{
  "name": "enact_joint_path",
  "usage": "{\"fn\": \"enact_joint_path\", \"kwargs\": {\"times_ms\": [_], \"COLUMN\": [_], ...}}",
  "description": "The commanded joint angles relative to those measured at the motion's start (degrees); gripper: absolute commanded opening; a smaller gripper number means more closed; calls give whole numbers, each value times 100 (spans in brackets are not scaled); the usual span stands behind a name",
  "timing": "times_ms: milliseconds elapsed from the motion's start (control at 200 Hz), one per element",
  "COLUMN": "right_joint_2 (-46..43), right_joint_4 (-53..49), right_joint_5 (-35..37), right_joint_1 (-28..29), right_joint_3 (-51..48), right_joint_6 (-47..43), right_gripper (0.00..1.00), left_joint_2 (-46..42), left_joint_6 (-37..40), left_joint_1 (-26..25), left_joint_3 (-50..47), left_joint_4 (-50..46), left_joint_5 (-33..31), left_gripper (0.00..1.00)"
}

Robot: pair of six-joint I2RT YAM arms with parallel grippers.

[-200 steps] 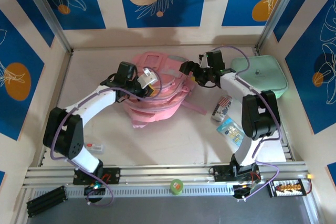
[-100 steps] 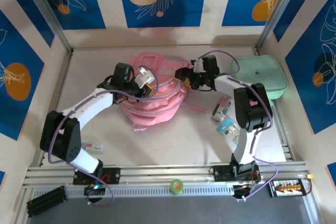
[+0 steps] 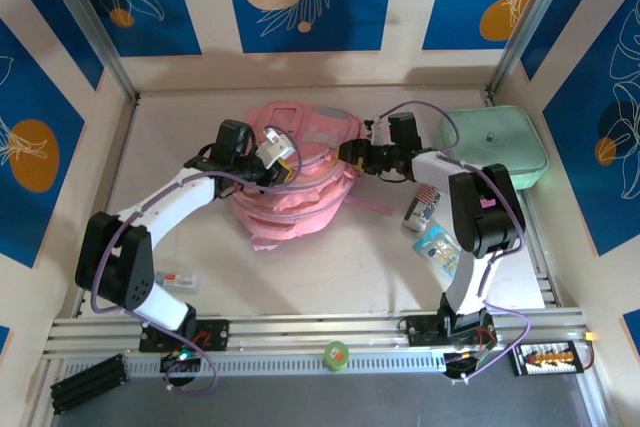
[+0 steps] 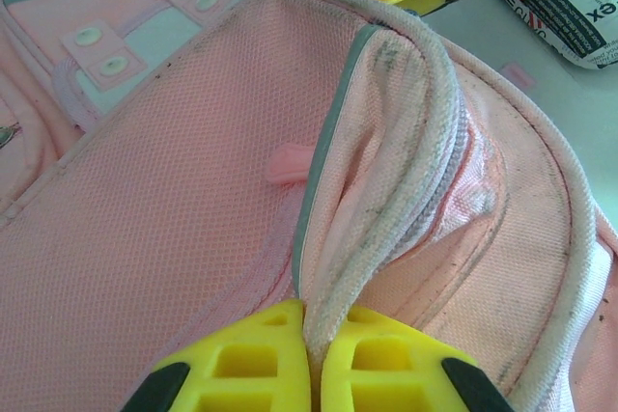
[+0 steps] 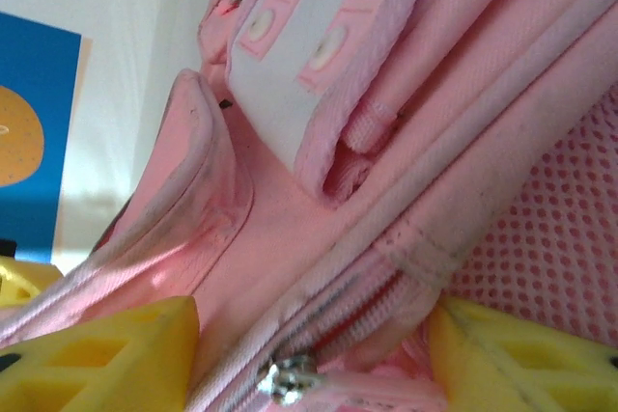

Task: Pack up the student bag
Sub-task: Unzip the student bag at the center of the table.

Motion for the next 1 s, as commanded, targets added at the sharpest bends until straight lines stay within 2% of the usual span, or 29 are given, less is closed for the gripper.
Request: {"fn": "enact_joint_path", "kwargs": {"times_ms": [0, 255, 485, 595, 995], "right_joint_2": [-300, -518, -434, -451, -582], "right_joint_4": [-145, -132, -228, -134, -115], "right_joint_5": [-357, -340, -249, -134, -73], "right_joint_1": [21, 30, 27, 22, 18], "right_joint_3": [-189, -493, -506, -570, -675], "right_joint_6": [-86, -90, -107, -35, -70], "right_gripper": [59, 57, 34, 31, 33], "left_joint_2": [-207, -192, -196, -189, -170], "left_joint_6": [-14, -16, -29, -45, -36], "left_joint_1": [58, 58, 59, 59, 59], "left_joint_3": [96, 82, 95, 88, 106], "left_joint_4": [283, 261, 226, 228, 203], "left_joint_5": [295, 370, 388, 397, 359], "left_gripper": [9, 9, 9, 9, 9]}}
